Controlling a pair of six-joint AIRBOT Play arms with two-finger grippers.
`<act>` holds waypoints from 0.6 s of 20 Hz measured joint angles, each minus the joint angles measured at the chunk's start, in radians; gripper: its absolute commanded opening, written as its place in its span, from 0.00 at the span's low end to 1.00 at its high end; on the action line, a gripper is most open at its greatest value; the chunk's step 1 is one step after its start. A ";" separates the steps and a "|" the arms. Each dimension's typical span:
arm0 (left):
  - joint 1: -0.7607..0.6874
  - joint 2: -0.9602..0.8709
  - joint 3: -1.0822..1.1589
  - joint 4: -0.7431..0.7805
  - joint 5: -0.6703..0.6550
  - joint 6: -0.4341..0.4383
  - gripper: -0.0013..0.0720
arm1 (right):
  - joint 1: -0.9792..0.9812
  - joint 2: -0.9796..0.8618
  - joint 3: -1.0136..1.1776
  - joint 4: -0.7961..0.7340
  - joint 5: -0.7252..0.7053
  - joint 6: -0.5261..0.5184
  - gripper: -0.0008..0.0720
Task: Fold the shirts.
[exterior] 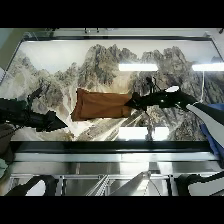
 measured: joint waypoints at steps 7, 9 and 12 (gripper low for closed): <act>0.000 0.000 0.000 0.000 -0.071 0.000 0.06 | -0.373 0.361 -0.035 -0.327 0.069 0.203 0.03; 0.000 0.000 0.000 0.000 -0.105 0.005 0.06 | -0.531 0.539 -0.070 -0.491 0.102 0.315 0.03; 0.000 0.000 0.000 0.001 -0.153 0.021 0.06 | -0.764 0.782 -0.130 -0.785 0.155 0.515 0.03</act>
